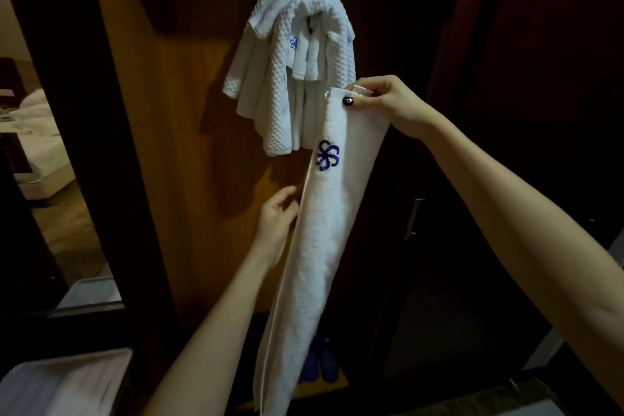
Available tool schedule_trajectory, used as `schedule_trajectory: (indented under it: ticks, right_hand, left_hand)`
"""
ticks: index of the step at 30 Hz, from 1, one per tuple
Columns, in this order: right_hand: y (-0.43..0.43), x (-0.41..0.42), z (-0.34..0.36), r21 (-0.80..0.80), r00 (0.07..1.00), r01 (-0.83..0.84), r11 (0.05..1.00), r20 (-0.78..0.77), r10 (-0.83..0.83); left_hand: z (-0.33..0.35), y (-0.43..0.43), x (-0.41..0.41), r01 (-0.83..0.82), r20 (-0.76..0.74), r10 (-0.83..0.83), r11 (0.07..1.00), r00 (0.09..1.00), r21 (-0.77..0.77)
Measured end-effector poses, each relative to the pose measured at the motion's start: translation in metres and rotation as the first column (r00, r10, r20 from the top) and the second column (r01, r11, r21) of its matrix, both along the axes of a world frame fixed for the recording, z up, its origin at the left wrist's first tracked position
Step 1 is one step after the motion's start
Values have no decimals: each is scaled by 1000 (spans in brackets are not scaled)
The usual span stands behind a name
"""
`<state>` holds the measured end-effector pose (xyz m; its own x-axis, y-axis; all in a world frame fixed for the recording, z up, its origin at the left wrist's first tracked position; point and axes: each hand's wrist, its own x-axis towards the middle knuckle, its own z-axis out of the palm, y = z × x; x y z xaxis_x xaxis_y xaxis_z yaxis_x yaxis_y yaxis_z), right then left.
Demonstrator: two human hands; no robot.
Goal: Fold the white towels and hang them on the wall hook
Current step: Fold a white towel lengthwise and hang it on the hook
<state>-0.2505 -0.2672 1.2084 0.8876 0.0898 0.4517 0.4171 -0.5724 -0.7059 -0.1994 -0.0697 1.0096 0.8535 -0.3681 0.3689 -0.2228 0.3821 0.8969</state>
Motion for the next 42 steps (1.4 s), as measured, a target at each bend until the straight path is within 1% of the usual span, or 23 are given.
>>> schedule_trajectory:
  ticks: [2, 4, 7, 10, 12, 14, 15, 16, 19, 20, 22, 25, 27, 29, 30, 32, 33, 34, 35, 37, 38, 40, 42]
  right_hand:
    - [-2, -1, 0, 9, 1000, -3, 1000, -6, 3]
    - [-3, -1, -1, 17, 1000, 7, 1000, 9, -7]
    - [-7, -3, 1, 39, 999, -16, 999, 42, 14]
    - [-16, -5, 1, 85, 999, -30, 996, 25, 28]
    - [-21, -4, 0, 71, 1000, -21, 997, 8, 20]
    - [-22, -3, -1, 53, 1000, 8, 999, 15, -9]
    - [-22, -1, -2, 53, 999, 25, 998, 23, -26]
    - [-22, 0, -2, 59, 999, 39, 997, 30, -41]
    - [-20, 5, -3, 75, 994, 82, 994, 64, -87]
    - [-18, 7, -3, 73, 991, 103, 992, 80, -109]
    - [-12, 10, -4, 38, 981, 155, 987, 113, -158]
    - [-3, 13, -4, -81, 969, 214, 973, 144, -202]
    - [0, 14, -3, -140, 965, 231, 963, 158, -209]
    - [3, 15, -3, -177, 958, 256, 950, 177, -225]
    - [5, 16, -3, -192, 954, 271, 943, 186, -236]
    - [7, 17, -4, -201, 948, 289, 936, 194, -251]
    - [7, 17, -4, -197, 947, 293, 936, 198, -255]
    - [7, 17, -5, -191, 945, 297, 936, 199, -260]
    - [7, 17, -6, -185, 943, 302, 935, 200, -265]
    - [8, 19, -7, -174, 936, 322, 931, 208, -285]
    - [8, 21, -8, -169, 930, 337, 926, 209, -301]
    - [9, 25, -8, -168, 919, 367, 915, 215, -329]
    - [9, 29, -8, -156, 907, 395, 905, 220, -358]
  left_hand:
    - [-1, -1, -5, 58, 24, -57, 997, 998, -43]
    - [4, -3, -6, 71, 92, -71, 997, 993, 7]
    - [12, -2, -1, -44, 189, 26, 995, 982, 95]
    - [17, 2, 3, -123, 236, 104, 990, 966, 68]
    - [22, 4, 2, -218, 308, 192, 974, 932, 53]
    - [29, 5, 3, -332, 396, 289, 942, 872, 43]
    - [31, 6, 4, -371, 445, 310, 927, 840, 54]
    - [33, 6, 5, -394, 495, 308, 916, 812, 76]
    - [31, -1, 2, -379, 610, 199, 907, 767, 181]
    - [29, -5, 0, -413, 636, 195, 885, 746, 213]
    - [22, -15, -6, -531, 681, 261, 818, 684, 220]
    - [12, -19, -9, -648, 705, 389, 750, 593, 132]
    - [5, -19, -8, -669, 690, 423, 734, 588, 120]
    - [0, -18, -6, -647, 674, 399, 746, 622, 155]
    - [-3, -17, -5, -638, 696, 364, 749, 619, 176]
    - [-7, -16, -2, -659, 772, 311, 731, 554, 178]
    - [-11, -16, 2, -672, 782, 309, 718, 541, 182]
    - [-14, -16, 4, -674, 761, 314, 708, 568, 211]
    - [-16, -17, 4, -662, 716, 321, 703, 620, 258]
    - [-22, -21, 2, -595, 609, 308, 724, 731, 348]
    - [-25, -25, 1, -560, 577, 283, 736, 766, 382]
    - [-29, -34, -3, -543, 559, 263, 727, 786, 421]
    - [-30, -41, -5, -562, 532, 305, 706, 790, 430]
